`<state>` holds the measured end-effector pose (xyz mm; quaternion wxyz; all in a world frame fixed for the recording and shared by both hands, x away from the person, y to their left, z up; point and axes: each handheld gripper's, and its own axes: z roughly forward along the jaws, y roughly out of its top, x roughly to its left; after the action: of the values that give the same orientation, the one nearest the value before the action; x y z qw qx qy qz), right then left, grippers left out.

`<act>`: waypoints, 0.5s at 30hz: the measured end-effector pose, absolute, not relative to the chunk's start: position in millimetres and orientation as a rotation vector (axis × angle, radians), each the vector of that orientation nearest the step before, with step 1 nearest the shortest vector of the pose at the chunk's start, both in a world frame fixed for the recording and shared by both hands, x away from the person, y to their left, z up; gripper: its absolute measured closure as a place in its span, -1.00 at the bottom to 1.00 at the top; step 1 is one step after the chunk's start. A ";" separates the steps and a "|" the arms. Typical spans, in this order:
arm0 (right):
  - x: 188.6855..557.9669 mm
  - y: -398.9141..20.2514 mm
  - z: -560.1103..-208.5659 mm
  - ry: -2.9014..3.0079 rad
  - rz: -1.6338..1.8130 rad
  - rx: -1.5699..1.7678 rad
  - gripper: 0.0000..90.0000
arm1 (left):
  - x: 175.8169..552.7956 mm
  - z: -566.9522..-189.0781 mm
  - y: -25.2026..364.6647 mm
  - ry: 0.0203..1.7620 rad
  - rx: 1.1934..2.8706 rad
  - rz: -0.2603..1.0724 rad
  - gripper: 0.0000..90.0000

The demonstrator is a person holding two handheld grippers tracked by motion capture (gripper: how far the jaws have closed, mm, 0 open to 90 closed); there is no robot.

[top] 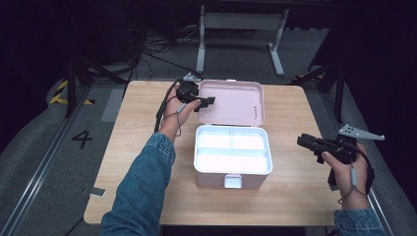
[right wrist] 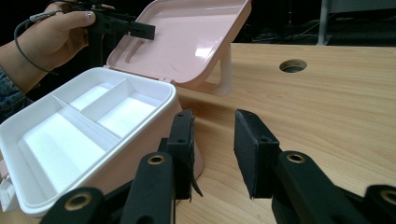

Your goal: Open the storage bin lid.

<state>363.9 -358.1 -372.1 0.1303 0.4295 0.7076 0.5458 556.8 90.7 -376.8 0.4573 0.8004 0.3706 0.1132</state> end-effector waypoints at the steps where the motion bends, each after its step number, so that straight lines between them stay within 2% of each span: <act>1: 364.0 -358.2 -372.2 2.058 1.583 1.246 0.53 | 556.7 -376.9 90.6 0.919 1.976 0.274 -0.25; 15: 365.1 -359.7 -374.8 2.058 1.580 1.260 0.52 | 557.9 -380.5 88.6 1.002 2.014 0.246 -0.28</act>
<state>365.1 -359.7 -374.8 0.1283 0.4332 0.7076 0.5433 557.9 88.6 -380.5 0.4255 0.8054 0.4008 0.0985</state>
